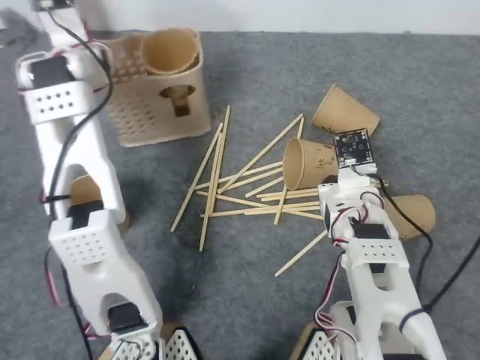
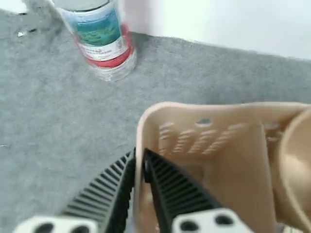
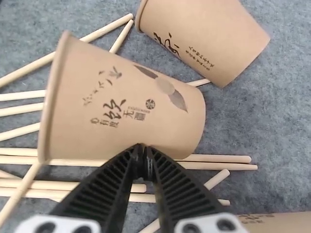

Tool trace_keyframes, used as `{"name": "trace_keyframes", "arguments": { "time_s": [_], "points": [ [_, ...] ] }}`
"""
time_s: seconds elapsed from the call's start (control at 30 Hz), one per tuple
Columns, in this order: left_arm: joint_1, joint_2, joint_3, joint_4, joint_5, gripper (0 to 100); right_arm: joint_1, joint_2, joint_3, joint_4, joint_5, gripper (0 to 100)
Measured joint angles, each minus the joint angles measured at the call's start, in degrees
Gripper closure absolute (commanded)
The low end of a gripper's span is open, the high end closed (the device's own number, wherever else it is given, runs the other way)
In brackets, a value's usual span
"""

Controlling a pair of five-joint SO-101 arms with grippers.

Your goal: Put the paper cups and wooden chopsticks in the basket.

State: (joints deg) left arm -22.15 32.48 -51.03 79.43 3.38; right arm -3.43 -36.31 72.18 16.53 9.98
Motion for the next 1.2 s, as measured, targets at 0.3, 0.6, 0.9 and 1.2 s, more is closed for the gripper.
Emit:
{"name": "trace_keyframes", "arguments": {
  "time_s": [0.3, 0.6, 0.9, 1.2],
  "points": [
    [-2.11, 0.00, -8.97, 10.46, -9.05, 98, -0.09, 0.00, 0.00, 0.00, 0.00, 99.0],
    [-6.59, 0.00, -9.23, 15.47, -10.73, 73, -0.18, 0.00, 0.00, 0.00, 0.00, 99.0],
    [-13.27, 0.00, -23.56, 18.64, -10.81, 73, 0.00, 0.00, 0.00, 0.00, 0.00, 99.0],
    [-22.24, -11.08, -20.57, 19.60, -22.33, 73, 0.00, 0.00, 0.00, 0.00, 0.00, 99.0]
  ]
}}
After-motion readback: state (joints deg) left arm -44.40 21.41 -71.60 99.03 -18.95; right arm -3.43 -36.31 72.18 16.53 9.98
